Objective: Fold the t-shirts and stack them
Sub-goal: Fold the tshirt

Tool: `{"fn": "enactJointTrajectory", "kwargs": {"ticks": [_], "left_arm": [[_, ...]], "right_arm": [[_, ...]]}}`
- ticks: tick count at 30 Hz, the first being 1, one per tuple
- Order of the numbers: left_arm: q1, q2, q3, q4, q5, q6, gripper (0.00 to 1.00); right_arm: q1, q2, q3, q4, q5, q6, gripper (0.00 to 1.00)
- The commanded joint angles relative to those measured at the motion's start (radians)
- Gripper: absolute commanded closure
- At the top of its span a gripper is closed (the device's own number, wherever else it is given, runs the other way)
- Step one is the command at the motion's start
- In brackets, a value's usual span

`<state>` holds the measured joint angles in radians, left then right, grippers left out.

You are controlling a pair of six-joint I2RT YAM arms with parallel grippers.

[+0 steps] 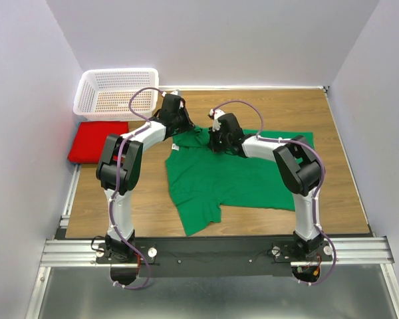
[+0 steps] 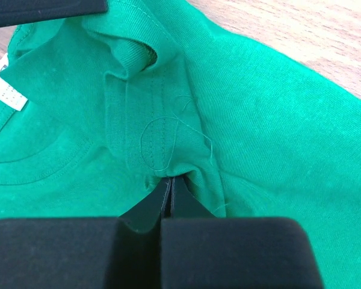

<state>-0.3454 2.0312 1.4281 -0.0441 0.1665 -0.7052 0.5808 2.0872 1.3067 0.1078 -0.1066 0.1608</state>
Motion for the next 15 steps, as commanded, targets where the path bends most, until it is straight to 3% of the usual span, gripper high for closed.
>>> {"fn": "enactJointTrajectory", "kwargs": {"ticks": [1,15], "left_arm": [[-0.001,-0.005,-0.011,0.018,0.007,0.0,0.97],[-0.001,-0.127,-0.098,-0.046,-0.007,0.026,0.97]], "right_arm": [[0.007,-0.001,-0.015,-0.071,0.045,-0.029,0.99],[0.007,-0.159,-0.046,-0.181,-0.048,-0.099,0.99]]}}
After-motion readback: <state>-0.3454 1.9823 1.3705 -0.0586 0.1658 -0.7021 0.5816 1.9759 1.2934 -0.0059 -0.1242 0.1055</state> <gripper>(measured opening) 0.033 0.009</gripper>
